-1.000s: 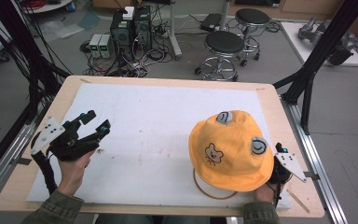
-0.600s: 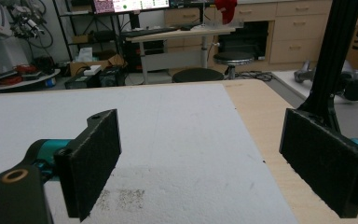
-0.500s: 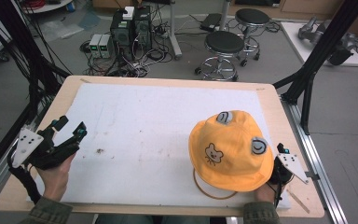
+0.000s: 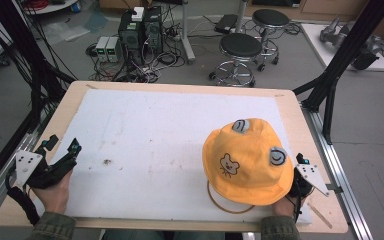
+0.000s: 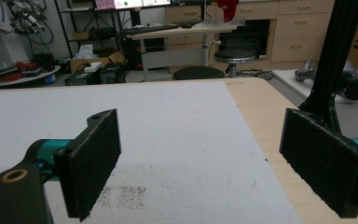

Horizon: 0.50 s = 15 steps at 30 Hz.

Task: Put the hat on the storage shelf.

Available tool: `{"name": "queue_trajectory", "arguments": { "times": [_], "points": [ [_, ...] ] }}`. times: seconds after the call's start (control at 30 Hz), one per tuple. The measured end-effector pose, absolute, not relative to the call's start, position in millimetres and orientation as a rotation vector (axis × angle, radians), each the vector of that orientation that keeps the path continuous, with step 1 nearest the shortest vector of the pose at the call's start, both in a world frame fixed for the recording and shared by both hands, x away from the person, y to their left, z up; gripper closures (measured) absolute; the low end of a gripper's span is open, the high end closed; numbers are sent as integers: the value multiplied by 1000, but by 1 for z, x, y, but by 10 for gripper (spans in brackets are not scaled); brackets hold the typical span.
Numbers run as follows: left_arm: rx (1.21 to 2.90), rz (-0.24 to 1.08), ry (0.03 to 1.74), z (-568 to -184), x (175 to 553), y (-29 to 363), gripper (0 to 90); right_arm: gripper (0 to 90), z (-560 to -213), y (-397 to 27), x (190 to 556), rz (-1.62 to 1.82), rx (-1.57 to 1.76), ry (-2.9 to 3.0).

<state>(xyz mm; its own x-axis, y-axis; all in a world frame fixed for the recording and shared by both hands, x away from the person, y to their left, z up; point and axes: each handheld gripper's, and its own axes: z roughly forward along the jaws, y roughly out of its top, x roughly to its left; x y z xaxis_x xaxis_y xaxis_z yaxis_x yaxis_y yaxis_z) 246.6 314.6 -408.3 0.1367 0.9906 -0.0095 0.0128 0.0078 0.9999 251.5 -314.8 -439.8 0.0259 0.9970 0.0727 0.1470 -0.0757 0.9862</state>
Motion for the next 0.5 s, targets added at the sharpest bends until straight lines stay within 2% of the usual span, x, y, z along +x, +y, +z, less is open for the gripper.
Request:
{"name": "queue_trajectory", "arguments": {
  "times": [0.5],
  "points": [
    [1291,1006,1317,-436,248,328,345,113,-444,-312,253,1164,1384,1288]
  ]
}}
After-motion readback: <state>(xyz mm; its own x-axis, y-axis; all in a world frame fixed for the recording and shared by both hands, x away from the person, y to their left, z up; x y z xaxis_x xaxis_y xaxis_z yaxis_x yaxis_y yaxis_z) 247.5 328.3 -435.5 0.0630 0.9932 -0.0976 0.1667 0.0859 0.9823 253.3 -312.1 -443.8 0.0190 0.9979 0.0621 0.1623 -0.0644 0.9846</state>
